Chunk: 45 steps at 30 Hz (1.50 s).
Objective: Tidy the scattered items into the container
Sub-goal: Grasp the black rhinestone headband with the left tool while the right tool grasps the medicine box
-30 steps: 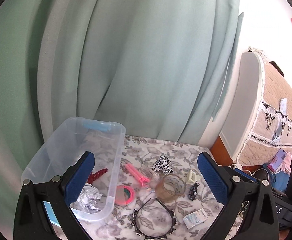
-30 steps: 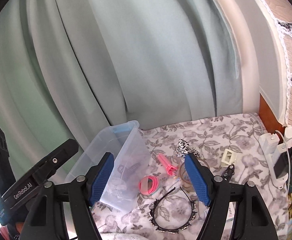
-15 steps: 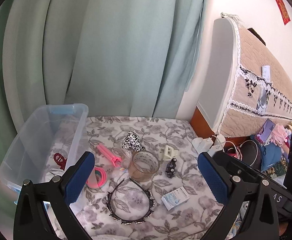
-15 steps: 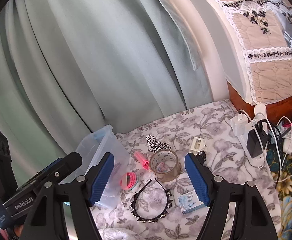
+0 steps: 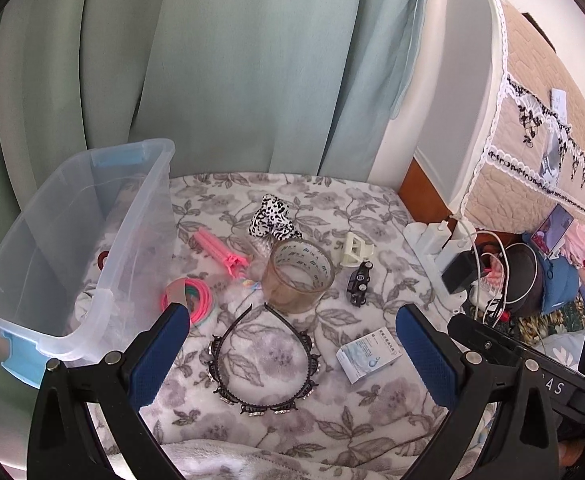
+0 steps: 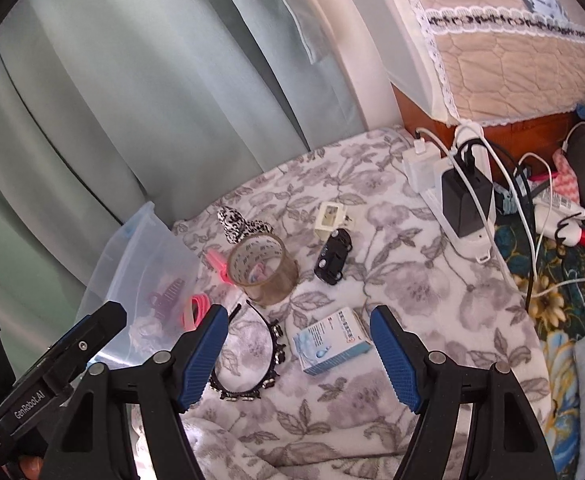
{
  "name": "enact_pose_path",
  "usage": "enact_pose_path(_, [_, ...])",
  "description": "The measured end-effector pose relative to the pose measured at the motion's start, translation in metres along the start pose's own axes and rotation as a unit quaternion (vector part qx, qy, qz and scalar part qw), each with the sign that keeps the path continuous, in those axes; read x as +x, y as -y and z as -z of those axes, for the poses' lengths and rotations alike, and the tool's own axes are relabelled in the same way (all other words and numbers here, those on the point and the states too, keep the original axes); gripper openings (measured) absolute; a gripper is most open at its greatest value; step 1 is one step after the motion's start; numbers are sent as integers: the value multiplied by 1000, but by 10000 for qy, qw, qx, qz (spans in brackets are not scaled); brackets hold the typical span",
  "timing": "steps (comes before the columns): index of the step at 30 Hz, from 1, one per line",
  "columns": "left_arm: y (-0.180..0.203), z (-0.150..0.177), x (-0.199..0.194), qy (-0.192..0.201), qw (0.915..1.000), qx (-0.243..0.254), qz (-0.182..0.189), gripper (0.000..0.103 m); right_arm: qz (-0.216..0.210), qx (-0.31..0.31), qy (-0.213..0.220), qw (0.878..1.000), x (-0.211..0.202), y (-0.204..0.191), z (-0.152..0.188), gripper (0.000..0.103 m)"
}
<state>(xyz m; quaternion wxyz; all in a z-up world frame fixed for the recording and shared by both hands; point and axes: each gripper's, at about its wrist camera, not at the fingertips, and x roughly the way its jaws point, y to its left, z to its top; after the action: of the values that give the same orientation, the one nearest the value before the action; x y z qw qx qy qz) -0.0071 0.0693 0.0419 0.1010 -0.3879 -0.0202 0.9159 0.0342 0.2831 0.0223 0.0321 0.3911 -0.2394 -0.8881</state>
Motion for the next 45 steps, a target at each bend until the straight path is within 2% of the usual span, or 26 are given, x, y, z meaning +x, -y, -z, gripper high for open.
enact_pose_path(3, [1, 6, 13, -181, 9998, 55, -21, 103, 52, -27, -151, 9999, 9, 3, 6, 77])
enact_pose_path(14, [-12, 42, 73, -992, 9938, 170, -474, 103, 323, -222, -812, 9959, 56, 6, 31, 77])
enact_pose_path(19, [-29, 55, 95, -1366, 9883, -119, -671, 103, 418, -204, -1105, 9928, 74, 12, 39, 77])
enact_pose_path(24, [-35, 63, 113, -1574, 9838, -211, -834, 103, 478, -220, -1317, 9899, 93, 16, 44, 77])
enact_pose_path(28, [-39, 66, 123, -1700, 9828, -269, -666, 103, 369, -259, -1454, 9883, 106, 16, 46, 77])
enact_pose_path(32, [-45, 70, 132, -1870, 9800, -403, -553, 103, 496, -340, -1521, 9865, 118, 17, 45, 77])
enact_pose_path(37, [-56, 75, 146, -2214, 9718, -706, -396, 103, 582, -666, -1550, 9839, 128, 11, 43, 77])
enact_pose_path(40, [-61, 78, 154, -2452, 9651, -832, -399, 103, 553, -700, -1595, 9832, 136, 11, 42, 78])
enact_pose_path(45, [-59, 77, 154, -2507, 9634, -787, -538, 103, 566, -783, -1561, 9830, 141, 10, 40, 78])
